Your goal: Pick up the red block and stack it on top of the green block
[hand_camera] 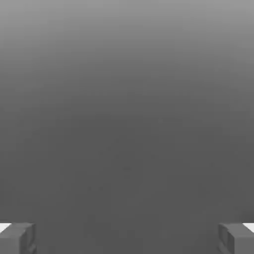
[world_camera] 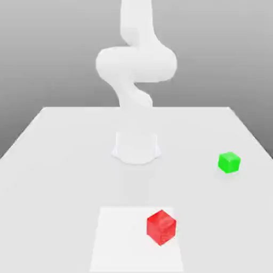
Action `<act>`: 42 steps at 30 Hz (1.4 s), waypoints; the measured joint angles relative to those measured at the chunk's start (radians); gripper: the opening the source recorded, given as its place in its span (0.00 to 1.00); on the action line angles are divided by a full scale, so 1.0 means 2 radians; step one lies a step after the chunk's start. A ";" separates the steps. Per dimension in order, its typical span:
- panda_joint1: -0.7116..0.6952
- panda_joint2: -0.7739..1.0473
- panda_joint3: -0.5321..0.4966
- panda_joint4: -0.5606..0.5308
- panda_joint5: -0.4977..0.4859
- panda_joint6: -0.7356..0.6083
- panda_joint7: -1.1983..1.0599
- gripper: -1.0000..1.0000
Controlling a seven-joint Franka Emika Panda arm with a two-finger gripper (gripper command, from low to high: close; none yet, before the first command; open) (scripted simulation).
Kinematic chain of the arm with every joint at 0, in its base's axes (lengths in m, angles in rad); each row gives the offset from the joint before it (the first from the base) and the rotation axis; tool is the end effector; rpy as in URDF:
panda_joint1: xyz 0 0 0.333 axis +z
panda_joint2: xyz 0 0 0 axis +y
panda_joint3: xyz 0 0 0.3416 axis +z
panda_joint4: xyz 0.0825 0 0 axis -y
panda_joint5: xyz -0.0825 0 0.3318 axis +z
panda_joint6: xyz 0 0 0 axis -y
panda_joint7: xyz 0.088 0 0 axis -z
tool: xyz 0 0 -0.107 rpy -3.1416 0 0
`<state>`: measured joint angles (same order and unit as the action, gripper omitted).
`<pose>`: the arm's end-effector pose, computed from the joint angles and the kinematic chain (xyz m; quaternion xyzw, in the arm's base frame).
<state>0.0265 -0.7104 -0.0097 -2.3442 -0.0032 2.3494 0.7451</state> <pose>0.3127 0.0037 0.6842 -0.8755 0.3330 -0.3244 0.1320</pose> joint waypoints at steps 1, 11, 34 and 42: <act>0.005 0.020 -0.002 -0.010 0.000 0.011 -0.012 0.50; 0.052 0.203 -0.017 -0.099 0.001 0.112 -0.131 0.50; 0.070 0.489 -0.003 -0.170 0.011 0.301 -0.251 0.00; 0.105 0.372 0.012 -0.192 0.022 0.207 -0.244 0.00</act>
<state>0.2366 0.0331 0.0142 -2.7277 0.0401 2.7628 0.2567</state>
